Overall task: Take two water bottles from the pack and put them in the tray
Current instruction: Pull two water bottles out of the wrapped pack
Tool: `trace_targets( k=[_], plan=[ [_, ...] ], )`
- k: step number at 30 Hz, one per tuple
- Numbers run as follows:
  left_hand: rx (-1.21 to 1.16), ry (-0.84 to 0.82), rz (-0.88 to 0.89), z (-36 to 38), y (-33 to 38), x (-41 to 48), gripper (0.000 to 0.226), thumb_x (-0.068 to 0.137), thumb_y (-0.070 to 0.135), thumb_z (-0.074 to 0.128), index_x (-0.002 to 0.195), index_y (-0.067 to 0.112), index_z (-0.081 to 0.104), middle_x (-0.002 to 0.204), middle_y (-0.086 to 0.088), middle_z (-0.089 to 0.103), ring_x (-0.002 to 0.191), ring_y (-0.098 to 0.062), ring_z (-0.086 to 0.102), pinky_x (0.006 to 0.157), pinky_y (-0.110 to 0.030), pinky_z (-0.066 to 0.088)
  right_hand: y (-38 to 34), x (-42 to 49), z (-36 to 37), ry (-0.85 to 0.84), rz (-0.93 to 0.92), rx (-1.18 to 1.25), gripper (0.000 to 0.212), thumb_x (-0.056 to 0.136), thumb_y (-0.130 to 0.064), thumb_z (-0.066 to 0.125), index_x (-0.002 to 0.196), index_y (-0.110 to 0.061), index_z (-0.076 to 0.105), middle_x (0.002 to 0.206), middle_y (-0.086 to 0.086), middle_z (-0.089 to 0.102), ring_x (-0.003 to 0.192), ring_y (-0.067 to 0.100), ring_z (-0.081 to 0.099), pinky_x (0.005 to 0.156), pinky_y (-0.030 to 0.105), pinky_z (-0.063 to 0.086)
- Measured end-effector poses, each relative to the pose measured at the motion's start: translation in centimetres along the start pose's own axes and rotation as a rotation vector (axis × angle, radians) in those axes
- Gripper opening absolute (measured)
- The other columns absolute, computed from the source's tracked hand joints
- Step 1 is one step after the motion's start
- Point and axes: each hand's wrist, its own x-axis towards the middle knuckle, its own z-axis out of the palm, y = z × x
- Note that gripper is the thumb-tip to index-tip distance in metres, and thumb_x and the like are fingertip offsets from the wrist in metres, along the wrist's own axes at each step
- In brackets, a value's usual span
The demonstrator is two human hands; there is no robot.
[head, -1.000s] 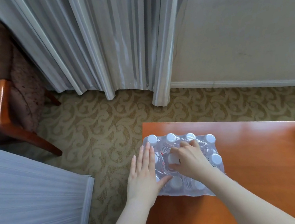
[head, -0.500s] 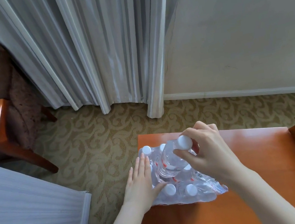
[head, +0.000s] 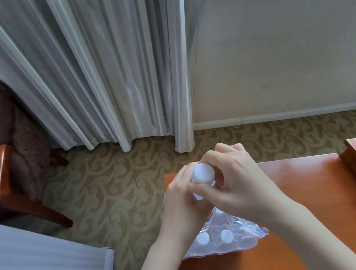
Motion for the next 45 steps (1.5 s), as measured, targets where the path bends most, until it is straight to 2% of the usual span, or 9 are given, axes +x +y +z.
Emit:
trace_targets(
  k=[6, 8, 11, 17, 22, 27, 32, 36, 45],
  plan=[
    [-0.275, 0.11, -0.266, 0.3, -1.3, -0.4, 0.02, 0.072, 0.025, 0.059, 0.071, 0.045, 0.059, 0.074, 0.012, 0.065, 0.073, -0.009, 0.062, 0.073, -0.033, 0.058, -0.6, 0.6, 1.0, 0.025, -0.046, -0.083, 0.035, 0.076, -0.049, 0.061, 0.087, -0.017, 0.055, 0.059, -0.008, 0.048, 0.076, 0.014, 0.044, 0.083, 0.03, 0.033],
    [-0.277, 0.14, -0.253, 0.0, -1.6, -0.2, 0.005, 0.074, 0.04, 0.06, 0.077, 0.037, 0.063, 0.078, 0.009, 0.068, 0.072, -0.007, 0.063, 0.067, -0.02, 0.053, 0.6, 0.5, 1.1, 0.147, -0.007, 0.048, 0.039, 0.079, -0.054, 0.055, 0.104, -0.025, 0.051, 0.067, -0.012, 0.049, 0.079, 0.009, 0.047, 0.084, 0.024, 0.032],
    [-0.321, 0.192, -0.293, -1.0, -1.7, 0.2, 0.021, 0.074, 0.05, 0.06, 0.078, 0.029, 0.064, 0.077, 0.009, 0.069, 0.073, -0.007, 0.065, 0.065, -0.019, 0.053, 4.6, -0.3, 2.5, 0.232, 0.092, 0.081, 0.025, 0.087, -0.044, 0.053, 0.101, -0.023, 0.053, 0.079, -0.009, 0.055, 0.082, 0.011, 0.05, 0.082, 0.028, 0.041],
    [-0.335, 0.264, -0.322, -2.7, -2.1, 0.7, 0.026, 0.073, 0.046, 0.06, 0.079, 0.021, 0.067, 0.08, 0.006, 0.069, 0.076, -0.009, 0.066, 0.072, -0.023, 0.052, 12.8, -2.9, 10.4, -0.388, 0.25, -0.373, 0.033, 0.09, -0.041, 0.048, 0.11, -0.016, 0.053, 0.105, 0.001, 0.066, 0.104, 0.026, 0.051, 0.084, 0.036, 0.039],
    [-0.287, 0.287, -0.341, -3.4, -3.0, 0.7, 0.03, 0.074, 0.048, 0.058, 0.082, 0.02, 0.068, 0.083, 0.007, 0.07, 0.079, -0.009, 0.066, 0.071, -0.024, 0.053, 15.2, -2.9, 14.2, -0.535, 0.095, -0.624, 0.04, 0.082, -0.046, 0.058, 0.095, -0.008, 0.053, 0.096, 0.01, 0.069, 0.105, 0.029, 0.047, 0.089, 0.041, 0.032],
    [-0.282, 0.308, -0.379, -3.3, -3.6, 0.3, 0.023, 0.077, 0.039, 0.062, 0.081, 0.018, 0.068, 0.083, 0.009, 0.069, 0.078, -0.006, 0.066, 0.066, -0.014, 0.051, 15.3, -2.6, 16.0, -0.503, 0.173, -0.646, 0.028, 0.078, -0.027, 0.063, 0.097, -0.01, 0.05, 0.095, 0.005, 0.067, 0.105, 0.03, 0.044, 0.091, 0.042, 0.029],
    [-0.307, 0.316, -0.402, -3.1, -3.8, -0.1, 0.018, 0.078, 0.035, 0.063, 0.08, 0.018, 0.068, 0.083, 0.007, 0.07, 0.078, -0.007, 0.066, 0.069, -0.017, 0.051, 16.0, -3.2, 16.7, -0.397, 0.195, -0.532, 0.039, 0.072, -0.051, 0.066, 0.084, -0.015, 0.055, 0.087, -0.001, 0.066, 0.094, 0.024, 0.044, 0.085, 0.036, 0.026],
    [-0.338, 0.317, -0.39, -3.3, -3.8, 0.0, 0.025, 0.075, 0.043, 0.061, 0.081, 0.019, 0.068, 0.085, 0.007, 0.07, 0.078, -0.005, 0.066, 0.069, -0.016, 0.053, 16.2, -3.6, 15.6, -0.288, 0.209, -0.304, 0.045, 0.07, -0.046, 0.072, 0.069, -0.016, 0.039, 0.074, -0.001, 0.057, 0.081, 0.021, 0.034, 0.074, 0.03, 0.022],
    [-0.327, 0.287, -0.355, -4.0, -3.2, 0.7, 0.014, 0.078, 0.031, 0.065, 0.078, 0.018, 0.068, 0.082, 0.004, 0.069, 0.075, -0.007, 0.065, 0.068, -0.014, 0.05, 11.4, -3.5, 6.7, 0.068, 0.177, 0.089, 0.037, 0.066, -0.039, 0.078, 0.067, -0.022, 0.045, 0.075, -0.004, 0.048, 0.079, 0.019, 0.042, 0.072, 0.024, 0.038]
  ],
)
